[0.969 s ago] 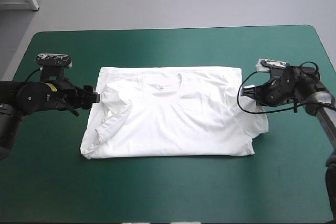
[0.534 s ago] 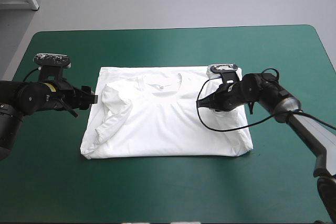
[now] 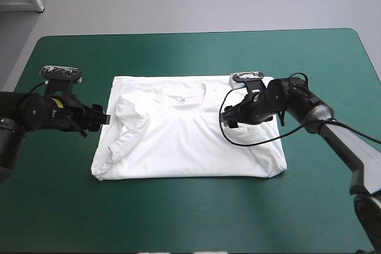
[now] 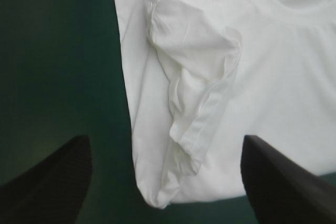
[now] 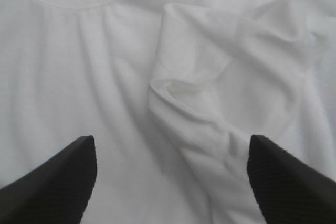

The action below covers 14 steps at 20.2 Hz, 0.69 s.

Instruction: Fold the cloth

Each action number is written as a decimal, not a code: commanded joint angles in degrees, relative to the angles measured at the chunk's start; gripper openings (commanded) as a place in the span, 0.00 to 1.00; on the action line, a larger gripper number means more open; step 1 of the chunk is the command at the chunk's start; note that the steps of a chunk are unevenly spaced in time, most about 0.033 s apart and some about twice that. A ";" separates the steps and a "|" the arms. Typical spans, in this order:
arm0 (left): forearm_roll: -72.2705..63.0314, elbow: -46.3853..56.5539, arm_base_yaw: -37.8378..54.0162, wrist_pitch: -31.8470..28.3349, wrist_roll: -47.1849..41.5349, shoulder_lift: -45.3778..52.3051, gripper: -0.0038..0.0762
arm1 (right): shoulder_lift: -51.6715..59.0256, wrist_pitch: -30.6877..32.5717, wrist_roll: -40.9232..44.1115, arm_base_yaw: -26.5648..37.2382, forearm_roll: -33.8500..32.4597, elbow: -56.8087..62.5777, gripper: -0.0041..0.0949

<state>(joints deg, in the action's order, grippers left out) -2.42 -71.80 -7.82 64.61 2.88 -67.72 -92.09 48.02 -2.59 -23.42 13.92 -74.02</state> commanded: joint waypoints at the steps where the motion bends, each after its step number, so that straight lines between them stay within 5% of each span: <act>1: 1.72 -2.04 0.13 3.06 -0.02 1.43 0.75 | 8.23 7.25 5.21 -0.06 -6.03 -1.67 0.80; 5: 4.46 -1.91 0.13 9.23 -0.43 1.43 0.75 | 14.31 23.01 11.00 -0.06 -12.35 -1.21 0.79; 10: 4.47 5.07 0.13 7.55 -0.19 1.43 0.75 | 21.54 23.61 11.52 -0.09 -12.69 5.79 0.79; 14: 1.62 18.46 0.13 -3.99 -0.19 -0.09 0.75 | 24.63 22.58 11.21 -0.09 -12.53 12.97 0.79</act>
<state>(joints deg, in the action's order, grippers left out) 0.72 -56.59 -7.82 66.76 2.88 -67.82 -69.81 70.74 9.01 -23.42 1.54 -61.97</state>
